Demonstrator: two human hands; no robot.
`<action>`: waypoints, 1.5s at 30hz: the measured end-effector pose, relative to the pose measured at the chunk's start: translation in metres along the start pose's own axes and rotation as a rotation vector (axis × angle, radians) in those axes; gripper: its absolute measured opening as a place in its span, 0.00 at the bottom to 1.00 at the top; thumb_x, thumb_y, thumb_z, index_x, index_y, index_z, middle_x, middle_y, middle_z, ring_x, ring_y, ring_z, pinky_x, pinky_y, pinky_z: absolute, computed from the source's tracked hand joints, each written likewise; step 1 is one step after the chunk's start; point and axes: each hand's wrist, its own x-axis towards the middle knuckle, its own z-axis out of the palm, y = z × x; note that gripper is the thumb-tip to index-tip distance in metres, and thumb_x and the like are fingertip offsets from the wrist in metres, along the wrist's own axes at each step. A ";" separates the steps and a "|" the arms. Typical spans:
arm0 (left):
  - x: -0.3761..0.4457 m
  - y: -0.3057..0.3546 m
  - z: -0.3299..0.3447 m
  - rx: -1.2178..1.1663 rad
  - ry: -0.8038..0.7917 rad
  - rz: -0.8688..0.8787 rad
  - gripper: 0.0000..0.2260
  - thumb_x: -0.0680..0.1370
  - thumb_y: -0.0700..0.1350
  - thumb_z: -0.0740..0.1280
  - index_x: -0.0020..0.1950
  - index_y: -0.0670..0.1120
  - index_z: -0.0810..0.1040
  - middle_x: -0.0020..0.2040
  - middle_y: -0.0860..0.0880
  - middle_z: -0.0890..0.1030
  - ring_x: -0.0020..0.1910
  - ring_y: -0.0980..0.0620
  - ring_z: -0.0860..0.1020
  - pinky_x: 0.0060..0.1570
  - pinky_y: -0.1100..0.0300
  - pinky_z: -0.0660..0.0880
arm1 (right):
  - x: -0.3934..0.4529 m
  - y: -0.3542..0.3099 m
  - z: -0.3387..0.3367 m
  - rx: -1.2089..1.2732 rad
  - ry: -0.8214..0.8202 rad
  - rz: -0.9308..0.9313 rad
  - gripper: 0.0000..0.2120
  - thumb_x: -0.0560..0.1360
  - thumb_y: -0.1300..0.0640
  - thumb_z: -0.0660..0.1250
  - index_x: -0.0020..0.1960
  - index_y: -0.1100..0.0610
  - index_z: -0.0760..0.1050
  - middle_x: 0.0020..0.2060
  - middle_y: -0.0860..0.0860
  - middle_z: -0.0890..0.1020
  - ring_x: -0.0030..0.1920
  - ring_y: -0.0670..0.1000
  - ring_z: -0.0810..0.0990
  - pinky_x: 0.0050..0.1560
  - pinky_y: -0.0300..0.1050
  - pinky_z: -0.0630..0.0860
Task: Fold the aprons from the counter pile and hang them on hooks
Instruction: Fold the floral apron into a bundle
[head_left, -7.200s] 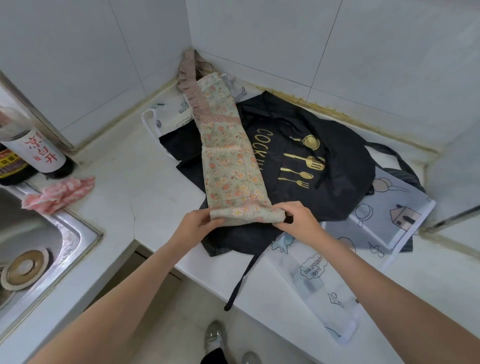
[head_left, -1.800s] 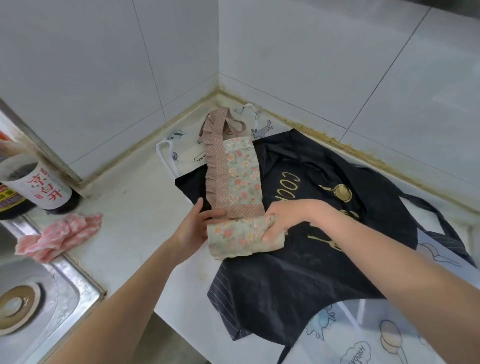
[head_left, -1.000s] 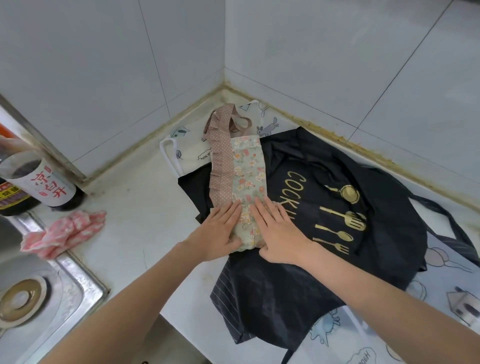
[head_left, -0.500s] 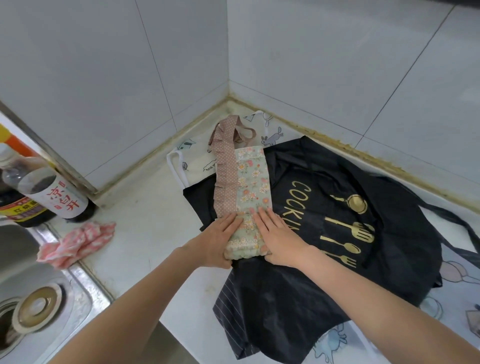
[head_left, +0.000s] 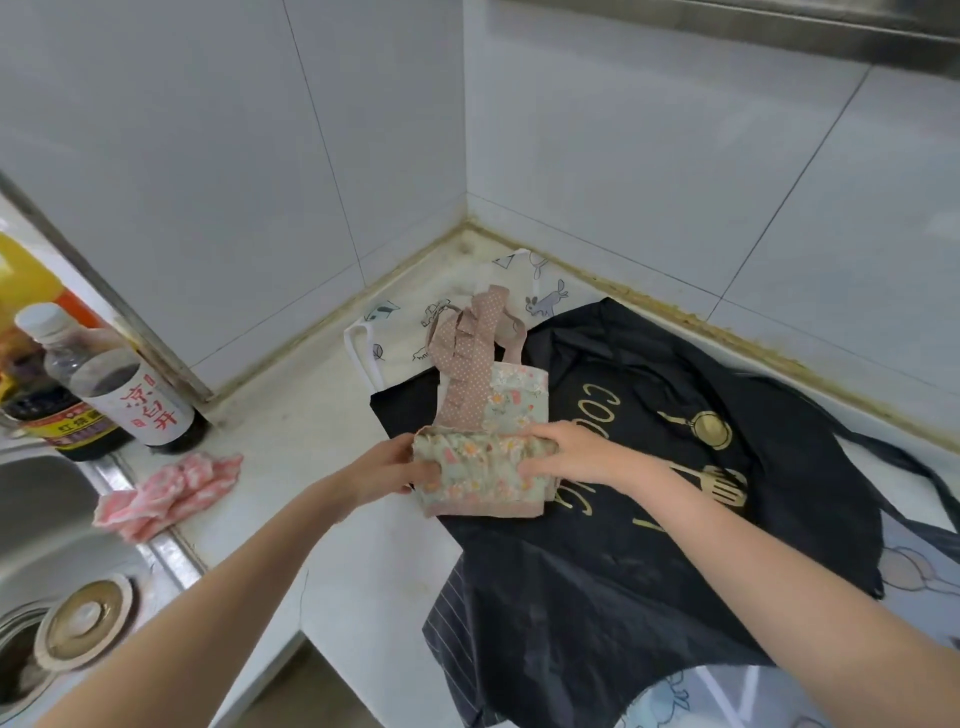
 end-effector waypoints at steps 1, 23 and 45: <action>0.005 -0.004 0.004 -0.023 0.027 -0.025 0.33 0.62 0.60 0.71 0.62 0.47 0.70 0.55 0.50 0.78 0.50 0.56 0.77 0.42 0.67 0.75 | 0.005 0.006 0.003 0.075 0.036 0.039 0.29 0.75 0.50 0.68 0.73 0.52 0.64 0.70 0.49 0.69 0.68 0.49 0.69 0.69 0.47 0.67; 0.105 0.025 -0.019 0.511 0.178 -0.018 0.08 0.79 0.48 0.63 0.44 0.46 0.74 0.42 0.50 0.75 0.41 0.53 0.75 0.42 0.62 0.70 | 0.008 -0.010 0.066 -0.917 0.266 -0.121 0.41 0.73 0.57 0.62 0.77 0.56 0.39 0.76 0.61 0.44 0.76 0.62 0.41 0.71 0.64 0.35; 0.123 -0.010 -0.035 -0.027 0.198 -0.103 0.12 0.71 0.34 0.72 0.40 0.45 0.70 0.40 0.47 0.75 0.43 0.49 0.75 0.40 0.63 0.71 | 0.031 -0.030 0.028 -0.757 0.048 -0.205 0.29 0.72 0.56 0.68 0.71 0.54 0.64 0.65 0.55 0.64 0.64 0.55 0.65 0.65 0.48 0.66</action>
